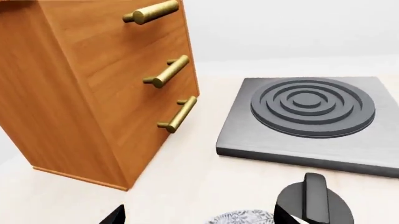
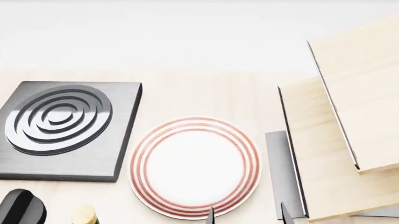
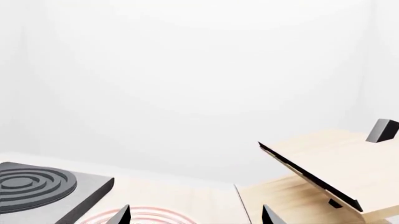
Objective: Pick up the akita bowl and put it on the plate.
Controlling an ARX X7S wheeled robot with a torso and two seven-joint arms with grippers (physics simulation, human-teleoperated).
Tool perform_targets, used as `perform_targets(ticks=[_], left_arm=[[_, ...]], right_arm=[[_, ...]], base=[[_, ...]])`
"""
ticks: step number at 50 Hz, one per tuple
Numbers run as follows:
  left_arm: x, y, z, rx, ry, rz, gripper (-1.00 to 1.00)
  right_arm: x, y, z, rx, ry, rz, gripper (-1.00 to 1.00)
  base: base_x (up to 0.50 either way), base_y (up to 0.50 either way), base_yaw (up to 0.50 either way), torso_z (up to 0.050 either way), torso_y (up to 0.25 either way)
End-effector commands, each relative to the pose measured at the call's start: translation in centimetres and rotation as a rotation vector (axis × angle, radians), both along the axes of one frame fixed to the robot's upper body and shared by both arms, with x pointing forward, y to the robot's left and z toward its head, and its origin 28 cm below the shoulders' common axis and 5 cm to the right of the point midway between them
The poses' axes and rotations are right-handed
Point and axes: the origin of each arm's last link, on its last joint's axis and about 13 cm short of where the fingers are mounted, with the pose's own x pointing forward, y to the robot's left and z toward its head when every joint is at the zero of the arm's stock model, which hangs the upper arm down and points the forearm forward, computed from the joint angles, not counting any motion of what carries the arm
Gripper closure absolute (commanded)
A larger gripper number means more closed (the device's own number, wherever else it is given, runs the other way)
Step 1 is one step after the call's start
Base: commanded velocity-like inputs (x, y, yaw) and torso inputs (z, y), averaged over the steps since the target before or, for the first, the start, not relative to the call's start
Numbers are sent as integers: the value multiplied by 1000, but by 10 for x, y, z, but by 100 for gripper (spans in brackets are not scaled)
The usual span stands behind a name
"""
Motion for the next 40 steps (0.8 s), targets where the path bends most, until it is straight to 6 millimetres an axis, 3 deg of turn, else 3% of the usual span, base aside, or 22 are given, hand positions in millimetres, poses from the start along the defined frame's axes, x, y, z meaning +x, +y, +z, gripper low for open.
perform_targets(ticks=[1,40], left_arm=[[-3,4,-1,-66,8,20,-100],[-6,5,-17,-124,153,9,-100]], right_arm=[[1,1,-2,-4,7,1,-100],[2,1,-3,-8,12,-2,-100]], base=[[0,0,0,0,0],[0,0,0,0,0]])
